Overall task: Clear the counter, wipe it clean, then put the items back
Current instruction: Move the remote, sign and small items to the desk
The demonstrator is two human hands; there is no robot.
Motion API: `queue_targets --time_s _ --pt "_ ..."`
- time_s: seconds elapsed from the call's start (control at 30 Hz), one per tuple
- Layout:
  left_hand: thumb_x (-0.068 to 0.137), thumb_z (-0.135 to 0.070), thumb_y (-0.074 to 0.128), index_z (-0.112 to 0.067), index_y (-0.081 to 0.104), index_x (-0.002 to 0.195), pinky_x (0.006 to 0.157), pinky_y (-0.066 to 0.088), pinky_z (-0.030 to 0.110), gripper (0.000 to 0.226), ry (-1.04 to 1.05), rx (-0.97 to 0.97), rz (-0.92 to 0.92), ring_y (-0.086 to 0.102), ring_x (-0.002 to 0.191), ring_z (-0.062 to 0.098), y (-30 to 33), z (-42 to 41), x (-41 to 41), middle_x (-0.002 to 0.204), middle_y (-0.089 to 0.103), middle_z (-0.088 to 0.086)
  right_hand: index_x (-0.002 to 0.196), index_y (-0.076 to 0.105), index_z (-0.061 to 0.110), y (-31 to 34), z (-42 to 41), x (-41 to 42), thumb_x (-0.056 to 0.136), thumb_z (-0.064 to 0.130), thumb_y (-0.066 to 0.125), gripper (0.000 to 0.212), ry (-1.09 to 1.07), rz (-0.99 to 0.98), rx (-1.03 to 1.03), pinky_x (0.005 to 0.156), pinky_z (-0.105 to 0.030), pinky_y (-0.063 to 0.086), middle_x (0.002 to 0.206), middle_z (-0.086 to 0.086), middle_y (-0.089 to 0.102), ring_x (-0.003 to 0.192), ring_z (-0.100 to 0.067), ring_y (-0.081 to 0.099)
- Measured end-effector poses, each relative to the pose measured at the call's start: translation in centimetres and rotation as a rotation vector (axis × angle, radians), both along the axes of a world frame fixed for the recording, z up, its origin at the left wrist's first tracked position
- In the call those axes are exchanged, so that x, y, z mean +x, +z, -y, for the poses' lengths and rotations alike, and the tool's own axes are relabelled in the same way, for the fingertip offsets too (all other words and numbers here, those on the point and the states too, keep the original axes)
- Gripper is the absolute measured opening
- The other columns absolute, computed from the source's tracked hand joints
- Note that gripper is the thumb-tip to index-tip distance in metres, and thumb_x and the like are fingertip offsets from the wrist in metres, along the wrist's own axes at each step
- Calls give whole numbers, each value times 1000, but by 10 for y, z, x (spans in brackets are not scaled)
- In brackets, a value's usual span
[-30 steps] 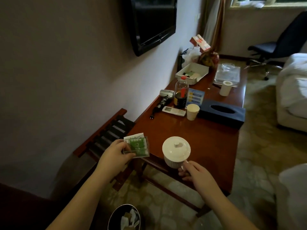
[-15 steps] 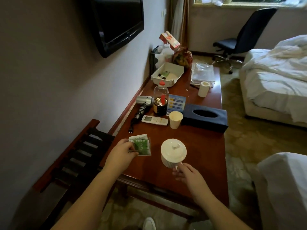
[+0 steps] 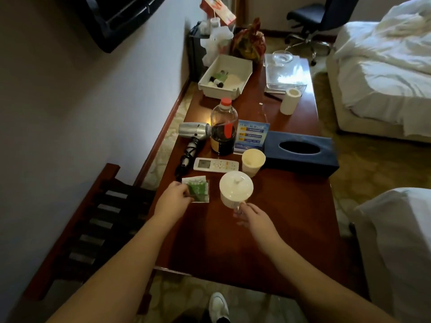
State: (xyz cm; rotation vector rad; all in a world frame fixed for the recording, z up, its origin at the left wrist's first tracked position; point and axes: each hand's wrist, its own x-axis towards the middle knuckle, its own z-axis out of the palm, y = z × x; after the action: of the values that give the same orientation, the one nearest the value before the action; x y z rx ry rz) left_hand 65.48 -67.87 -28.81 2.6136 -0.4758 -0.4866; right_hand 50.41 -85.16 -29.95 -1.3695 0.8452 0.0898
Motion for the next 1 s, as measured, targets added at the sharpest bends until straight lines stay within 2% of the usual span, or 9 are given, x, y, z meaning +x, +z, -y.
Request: queue_targets --time_s 0.13,0.27,0.4,0.53,0.6,0.67,0.77,1.0 --pt "89 -20 66 -14 58 82 77 42 28 13 0 31 -12 53 91 15 -17 6 16 120 53 1 125 58 18 -16 0 19 97 38 50 35 -12 -32 9 92 -38 52 104 2 68 100 -13 65" --pt "91 -19 64 -14 60 91 80 42 27 7 -12 38 -15 56 101 17 -29 10 27 126 52 0 128 57 20 -29 0 31 96 41 50 39 -6 -62 13 96 -43 50 104 3 69 99 -15 65" --pt "92 -18 63 -11 63 104 82 42 26 14 -19 32 -11 56 105 18 -39 13 36 129 52 1 132 53 20 -39 -1 40 97 42 48 41 14 -63 5 97 -43 50 105 5 68 99 -13 65" --pt "92 -17 61 -11 61 102 80 42 26 11 -28 28 -22 56 102 18 -46 15 43 124 54 1 135 49 20 -44 -2 48 98 43 45 44 42 -56 -11 97 -41 50 108 6 67 100 -12 64" --pt "91 -18 62 -15 57 93 77 42 27 6 -22 28 -23 55 94 16 -49 15 46 119 55 2 137 47 19 -45 -3 52 98 41 45 44 36 -48 -3 95 -37 51 110 6 66 103 -10 63" --pt "91 -18 63 -17 52 87 76 42 27 12 -15 21 -20 54 92 15 -51 15 48 116 55 1 137 47 18 -45 -4 55 99 38 45 43 24 -39 4 94 -35 51 110 5 66 104 -10 62" --pt "92 -18 63 -17 52 89 76 42 28 11 -15 7 -14 55 94 17 -53 16 50 115 54 1 137 47 18 -49 -4 58 99 39 45 44 21 -51 6 96 -38 50 110 4 66 103 -11 63" --pt "93 -16 59 -12 58 99 72 42 29 7 -10 2 -13 51 86 14 -55 16 51 115 55 3 130 54 20 -54 -6 64 97 43 48 41 17 -86 17 100 -44 48 109 5 67 99 -14 65"
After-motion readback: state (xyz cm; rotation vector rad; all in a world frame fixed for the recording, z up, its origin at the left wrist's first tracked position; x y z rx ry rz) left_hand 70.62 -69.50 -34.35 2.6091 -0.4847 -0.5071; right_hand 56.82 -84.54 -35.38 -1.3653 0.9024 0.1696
